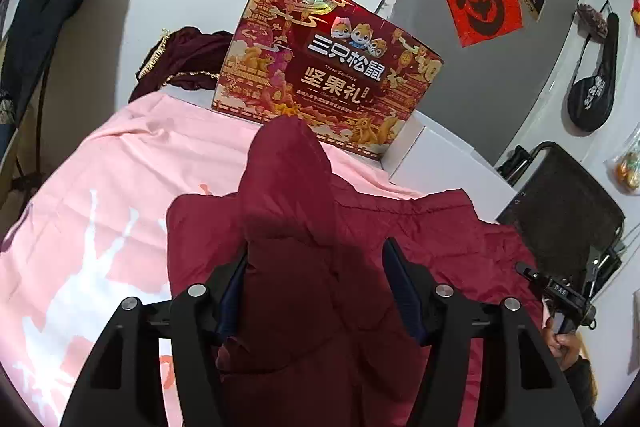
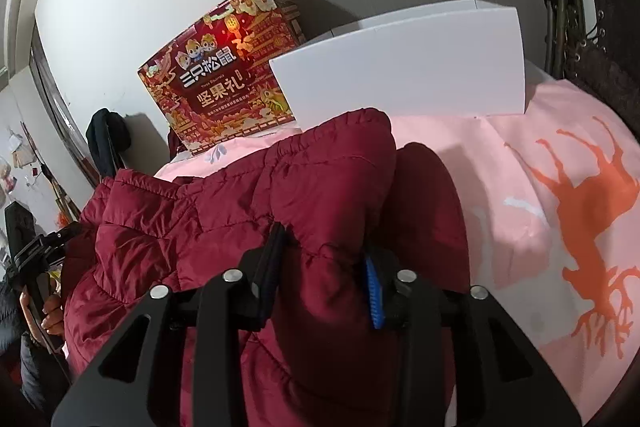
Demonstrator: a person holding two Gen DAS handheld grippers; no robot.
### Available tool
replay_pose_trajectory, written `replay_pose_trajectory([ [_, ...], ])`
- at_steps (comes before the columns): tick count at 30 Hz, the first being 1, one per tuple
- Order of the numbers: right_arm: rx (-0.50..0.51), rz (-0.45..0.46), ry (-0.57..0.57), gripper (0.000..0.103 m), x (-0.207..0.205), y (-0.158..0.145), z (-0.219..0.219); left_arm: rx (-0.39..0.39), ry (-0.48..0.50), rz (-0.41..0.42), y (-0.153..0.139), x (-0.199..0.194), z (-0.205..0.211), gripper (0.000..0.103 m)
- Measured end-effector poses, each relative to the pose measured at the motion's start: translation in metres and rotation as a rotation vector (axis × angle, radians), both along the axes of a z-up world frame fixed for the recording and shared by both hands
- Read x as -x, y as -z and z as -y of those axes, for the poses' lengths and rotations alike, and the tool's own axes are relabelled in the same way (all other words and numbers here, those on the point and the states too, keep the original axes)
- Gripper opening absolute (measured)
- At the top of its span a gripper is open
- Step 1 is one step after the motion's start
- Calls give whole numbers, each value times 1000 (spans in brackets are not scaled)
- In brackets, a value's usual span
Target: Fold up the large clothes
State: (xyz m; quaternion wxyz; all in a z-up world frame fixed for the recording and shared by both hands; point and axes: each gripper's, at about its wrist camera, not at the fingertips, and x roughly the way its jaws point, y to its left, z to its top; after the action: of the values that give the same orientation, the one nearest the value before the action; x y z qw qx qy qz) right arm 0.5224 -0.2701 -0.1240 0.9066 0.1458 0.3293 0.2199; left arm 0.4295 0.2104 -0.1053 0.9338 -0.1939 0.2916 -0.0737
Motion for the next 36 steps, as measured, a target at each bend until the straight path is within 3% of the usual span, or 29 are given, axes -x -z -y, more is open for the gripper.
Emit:
replay_pose_trajectory([
  [1, -5, -16, 2, 66, -4, 2, -1, -8, -16, -16, 2, -5, 0, 68],
  [2, -23, -40, -2, 70, -10, 7, -3, -6, -29, -54, 11, -14, -2, 75],
  [3, -29, -58, -4, 64, -14, 10, -5, 10, -16, -98, 21, -23, -5, 76],
  [4, -16, -68, 7, 56, -17, 13, -8, 22, -15, -138, 30, -30, -7, 75],
  [5, 0, -67, 15, 35, -17, 14, -11, 31, -29, -159, 36, -34, -9, 62],
  [6, 16, -51, 22, 21, -14, 12, -13, 36, -44, -162, 38, -35, -11, 49],
  [8, 54, 39, 48, 13, 1, -4, -16, 54, -51, -109, 27, -26, -17, 27],
  [9, 63, 73, 56, 12, 7, -12, -17, 61, -56, -82, 21, -21, -19, 22],
  [15, -2, 238, 102, 11, 17, -72, -22, 34, -148, 79, -29, -4, -19, 20],
  [18, 3, 179, 169, 12, -17, -64, -26, 47, -225, 46, -21, -23, -28, 20],
  [20, 26, 59, 209, 17, -50, -29, -30, 45, -280, -49, 10, -45, -39, 20],
  [22, -23, -110, 209, 23, -80, 16, -28, 134, -257, -165, 45, -64, -53, 20],
  [23, -91, -170, 212, 23, -86, 24, -20, 235, -241, -183, 56, -67, -64, 20],
  [24, -132, -173, 208, 25, -87, 22, -14, 284, -233, -169, 55, -64, -71, 23],
  [28, -245, -160, 200, 26, -81, 26, 3, 327, -220, -161, 58, -62, -77, 24],
  [31, -332, -137, 234, 30, -74, 28, 18, 330, -248, -143, 52, -55, -79, 30],
  [32, -375, -124, 262, 35, -69, 29, 27, 329, -258, -134, 51, -52, -81, 37],
  [33, -414, -118, 291, 47, -65, 31, 35, 320, -284, -122, 47, -47, -84, 54],
  [34, -456, -116, 310, 50, -66, 32, 46, 305, -328, -120, 45, -43, -89, 66],
  [35, -532, -120, 338, 53, -63, 38, 59, 279, -416, -123, 41, -34, -96, 89],
  [36, -584, -132, 362, 55, -64, 43, 69, 279, -469, -113, 39, -28, -102, 93],
])
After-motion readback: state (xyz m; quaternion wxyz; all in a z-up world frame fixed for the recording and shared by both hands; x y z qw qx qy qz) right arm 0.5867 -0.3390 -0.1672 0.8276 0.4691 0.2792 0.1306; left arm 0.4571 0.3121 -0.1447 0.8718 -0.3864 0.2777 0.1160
